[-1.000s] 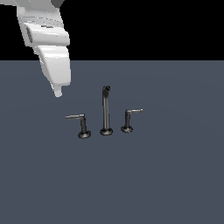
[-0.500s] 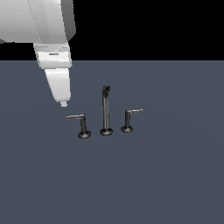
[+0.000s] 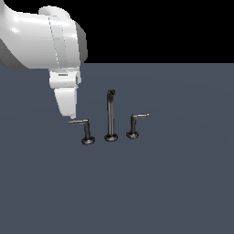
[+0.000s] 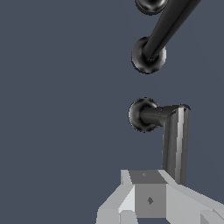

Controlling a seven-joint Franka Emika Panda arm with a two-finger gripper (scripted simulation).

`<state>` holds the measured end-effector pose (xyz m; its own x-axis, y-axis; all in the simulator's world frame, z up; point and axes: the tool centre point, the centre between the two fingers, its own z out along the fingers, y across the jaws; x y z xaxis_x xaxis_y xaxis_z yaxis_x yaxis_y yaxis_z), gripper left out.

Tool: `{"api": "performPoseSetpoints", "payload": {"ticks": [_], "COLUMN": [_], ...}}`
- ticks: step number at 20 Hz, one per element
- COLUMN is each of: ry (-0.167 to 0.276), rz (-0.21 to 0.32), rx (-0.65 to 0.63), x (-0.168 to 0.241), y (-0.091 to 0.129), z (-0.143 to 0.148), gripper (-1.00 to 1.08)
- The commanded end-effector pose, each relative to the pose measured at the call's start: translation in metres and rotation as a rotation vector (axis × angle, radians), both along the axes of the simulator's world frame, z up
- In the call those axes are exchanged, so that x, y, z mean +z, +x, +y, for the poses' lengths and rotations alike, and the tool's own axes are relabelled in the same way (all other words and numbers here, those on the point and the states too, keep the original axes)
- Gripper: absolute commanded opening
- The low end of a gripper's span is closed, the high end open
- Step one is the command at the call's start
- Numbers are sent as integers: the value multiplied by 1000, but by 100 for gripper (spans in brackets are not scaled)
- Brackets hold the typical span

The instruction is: Turn on the faucet by rotating a designated handle.

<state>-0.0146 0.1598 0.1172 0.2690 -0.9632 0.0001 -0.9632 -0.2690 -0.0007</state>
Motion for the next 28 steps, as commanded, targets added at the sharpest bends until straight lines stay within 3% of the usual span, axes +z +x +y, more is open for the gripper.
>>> {"api": "performPoseSetpoints", "payload": {"ticks": [1,14,26,28], "ry": [-1,-1,0,3], "rz": [0,1,1,-9], "rx": [-31,-76,-77,-87], "x": [-8,-19,-19,-19], "y": [7,18,-24,-14], "z": [-1,-3,8,3], "gripper": [-100,-100,-100,-100]}}
